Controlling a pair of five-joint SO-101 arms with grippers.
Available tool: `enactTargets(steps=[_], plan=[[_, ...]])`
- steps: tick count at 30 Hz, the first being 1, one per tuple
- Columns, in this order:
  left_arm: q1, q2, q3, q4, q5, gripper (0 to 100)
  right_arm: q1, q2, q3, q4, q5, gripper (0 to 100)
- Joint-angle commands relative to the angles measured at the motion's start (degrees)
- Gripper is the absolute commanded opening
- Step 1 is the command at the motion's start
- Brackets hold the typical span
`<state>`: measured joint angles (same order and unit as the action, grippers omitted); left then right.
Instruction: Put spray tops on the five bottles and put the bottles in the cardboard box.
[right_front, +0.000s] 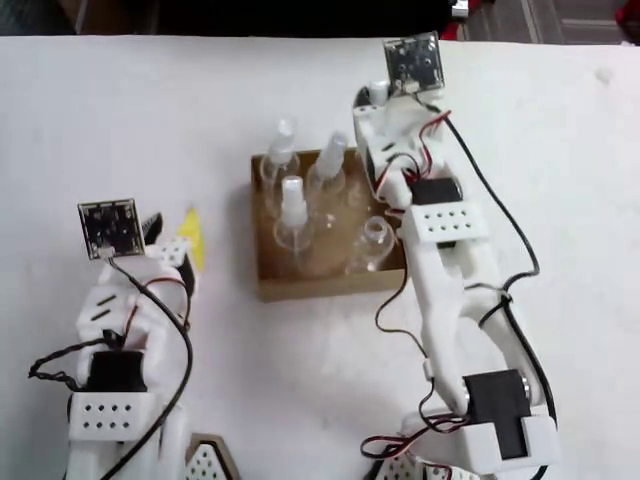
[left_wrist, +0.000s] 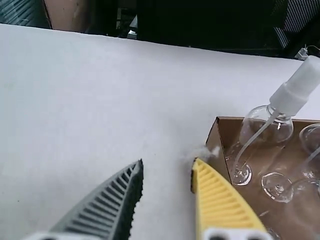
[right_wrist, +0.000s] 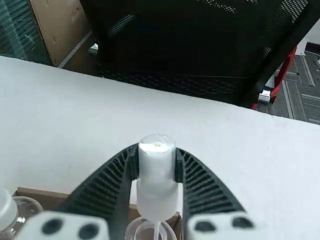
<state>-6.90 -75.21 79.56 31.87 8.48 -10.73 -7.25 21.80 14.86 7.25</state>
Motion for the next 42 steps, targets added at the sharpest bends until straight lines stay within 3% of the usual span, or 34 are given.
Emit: enactTargets(steps=[1, 7, 13, 22, 35, 42], plan=[[0.0, -1.3, -0.4, -1.6, -0.5, 15, 1.4, -1.2, 2.7, -5.3, 0.3, 1.6], [0.0, -1.3, -0.4, -1.6, -0.5, 15, 1.4, -2.4, 7.7, -9.0, 0.0, 1.6], [0.0, -1.3, -0.4, -1.6, -0.5, 15, 2.4, -7.3, 16.5, -17.3, -5.3, 1.6], [0.0, -1.3, -0.4, -1.6, -0.5, 15, 2.5, -7.8, 24.1, -26.6, -5.3, 1.6], [0.0, -1.3, -0.4, -1.6, -0.5, 15, 2.5, -4.7, 23.6, -26.8, -5.3, 2.7], [0.0, -1.3, -0.4, -1.7, -0.5, 15, 2.1, -8.1, 24.2, -24.7, -5.4, 15.4]])
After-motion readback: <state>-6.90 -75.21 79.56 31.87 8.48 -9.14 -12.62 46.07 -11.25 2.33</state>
